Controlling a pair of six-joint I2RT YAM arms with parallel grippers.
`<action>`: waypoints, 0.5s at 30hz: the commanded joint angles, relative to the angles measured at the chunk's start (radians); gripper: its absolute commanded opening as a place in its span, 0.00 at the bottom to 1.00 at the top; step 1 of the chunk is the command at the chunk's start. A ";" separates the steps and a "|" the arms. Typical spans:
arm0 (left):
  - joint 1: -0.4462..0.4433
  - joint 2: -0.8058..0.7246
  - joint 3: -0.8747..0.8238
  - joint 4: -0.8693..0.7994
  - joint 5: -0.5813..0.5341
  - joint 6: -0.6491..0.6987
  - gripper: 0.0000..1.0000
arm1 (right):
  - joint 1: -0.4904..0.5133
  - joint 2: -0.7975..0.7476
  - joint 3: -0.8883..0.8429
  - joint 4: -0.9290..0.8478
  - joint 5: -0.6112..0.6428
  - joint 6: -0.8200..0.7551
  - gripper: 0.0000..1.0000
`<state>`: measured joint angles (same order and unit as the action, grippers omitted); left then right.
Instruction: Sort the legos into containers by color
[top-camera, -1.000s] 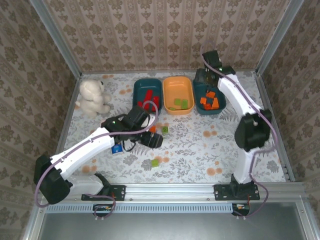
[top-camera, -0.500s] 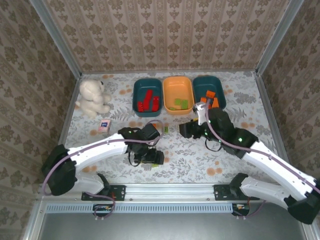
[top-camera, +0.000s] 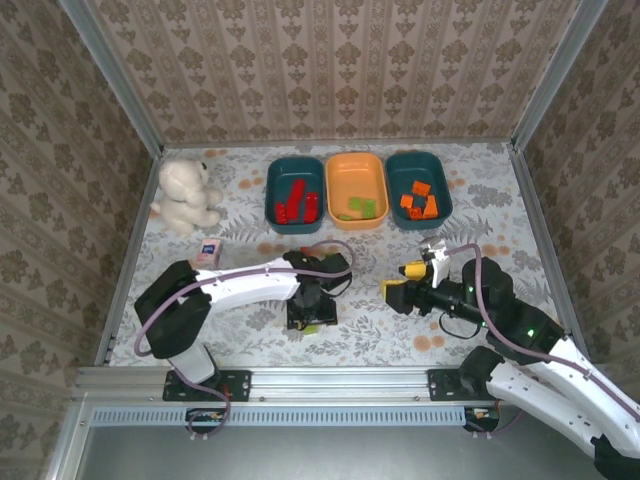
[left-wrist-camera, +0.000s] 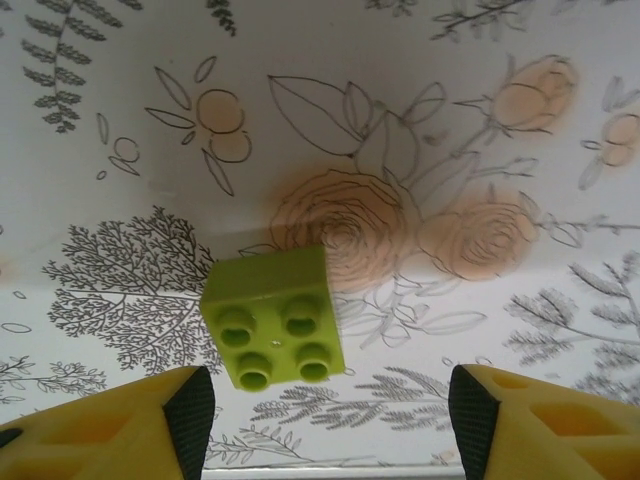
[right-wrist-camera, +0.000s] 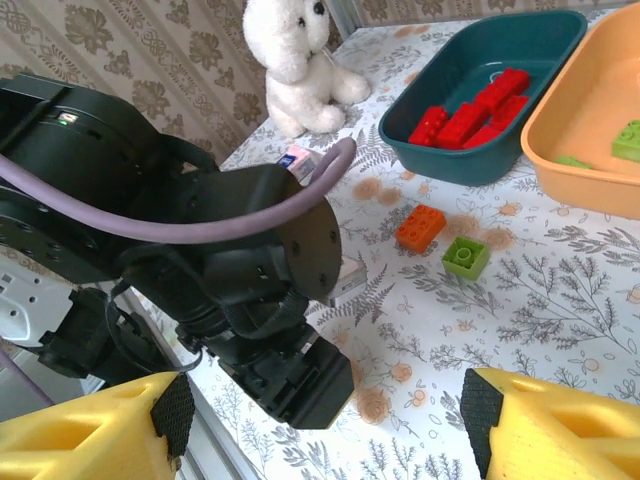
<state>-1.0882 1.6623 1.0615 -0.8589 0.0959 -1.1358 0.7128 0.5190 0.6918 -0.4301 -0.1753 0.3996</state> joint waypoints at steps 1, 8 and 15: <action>-0.013 0.008 0.023 -0.089 -0.070 -0.070 0.66 | 0.007 -0.017 -0.011 -0.018 -0.035 0.017 0.74; -0.022 0.028 0.006 -0.069 -0.062 -0.089 0.67 | 0.007 -0.005 -0.020 -0.019 -0.034 0.017 0.74; -0.010 0.077 -0.025 0.018 -0.029 -0.078 0.61 | 0.005 0.013 -0.008 -0.018 -0.030 0.021 0.74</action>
<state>-1.1000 1.7248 1.0500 -0.8616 0.0566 -1.2030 0.7128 0.5304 0.6785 -0.4370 -0.1921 0.4004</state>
